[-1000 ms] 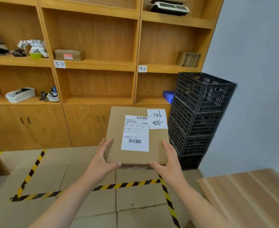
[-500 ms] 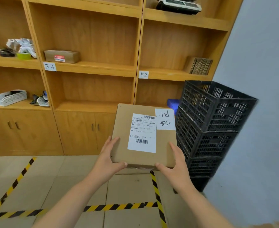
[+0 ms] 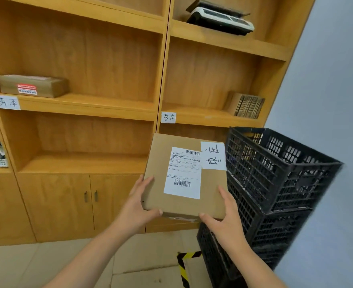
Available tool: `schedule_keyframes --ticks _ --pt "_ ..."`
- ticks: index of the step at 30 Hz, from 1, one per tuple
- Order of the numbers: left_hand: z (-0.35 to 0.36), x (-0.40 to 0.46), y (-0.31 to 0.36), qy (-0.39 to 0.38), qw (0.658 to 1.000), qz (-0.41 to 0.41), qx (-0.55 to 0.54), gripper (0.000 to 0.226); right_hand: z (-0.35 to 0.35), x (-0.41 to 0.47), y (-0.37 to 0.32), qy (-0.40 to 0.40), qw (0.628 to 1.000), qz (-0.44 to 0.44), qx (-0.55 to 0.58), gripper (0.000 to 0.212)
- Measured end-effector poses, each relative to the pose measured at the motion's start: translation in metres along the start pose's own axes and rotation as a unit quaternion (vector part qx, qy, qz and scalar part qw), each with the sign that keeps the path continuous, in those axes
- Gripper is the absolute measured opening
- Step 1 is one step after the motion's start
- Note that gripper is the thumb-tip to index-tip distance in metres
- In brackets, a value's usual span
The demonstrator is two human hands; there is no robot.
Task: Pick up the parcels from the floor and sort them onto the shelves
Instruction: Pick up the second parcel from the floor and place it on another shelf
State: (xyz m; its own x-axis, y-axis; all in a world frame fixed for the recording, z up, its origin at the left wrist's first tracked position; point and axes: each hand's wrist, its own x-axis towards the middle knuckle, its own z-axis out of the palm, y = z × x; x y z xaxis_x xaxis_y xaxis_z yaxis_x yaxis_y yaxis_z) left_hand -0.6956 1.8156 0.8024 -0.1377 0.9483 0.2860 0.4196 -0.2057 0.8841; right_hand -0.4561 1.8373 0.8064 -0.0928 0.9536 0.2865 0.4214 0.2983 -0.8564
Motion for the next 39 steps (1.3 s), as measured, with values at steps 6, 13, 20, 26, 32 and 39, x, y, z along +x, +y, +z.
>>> schedule_keyframes --ticks 6,13,20,26,32,39 --pt "0.017 0.092 -0.021 -0.019 1.000 0.006 0.014 0.088 0.008 0.087 0.030 0.007 1.000 0.030 -0.006 0.084" --pt "0.047 0.190 -0.045 -0.001 1.000 -0.004 0.026 0.091 0.014 0.197 0.071 -0.005 1.000 0.006 0.019 0.084" --pt "0.096 0.298 -0.039 0.040 0.999 0.007 0.023 0.088 -0.014 0.322 0.103 -0.020 0.999 -0.025 0.011 0.084" --pt "0.126 0.373 -0.045 0.079 0.997 0.005 0.001 0.087 -0.025 0.417 0.122 -0.034 0.998 -0.055 0.005 0.082" --pt "0.124 0.446 -0.053 0.114 0.993 -0.003 0.018 0.088 -0.015 0.499 0.123 -0.040 0.996 -0.078 -0.007 0.081" --pt "0.105 0.527 -0.067 0.101 0.994 0.021 0.028 0.087 0.008 0.573 0.117 -0.015 0.996 -0.083 -0.010 0.083"
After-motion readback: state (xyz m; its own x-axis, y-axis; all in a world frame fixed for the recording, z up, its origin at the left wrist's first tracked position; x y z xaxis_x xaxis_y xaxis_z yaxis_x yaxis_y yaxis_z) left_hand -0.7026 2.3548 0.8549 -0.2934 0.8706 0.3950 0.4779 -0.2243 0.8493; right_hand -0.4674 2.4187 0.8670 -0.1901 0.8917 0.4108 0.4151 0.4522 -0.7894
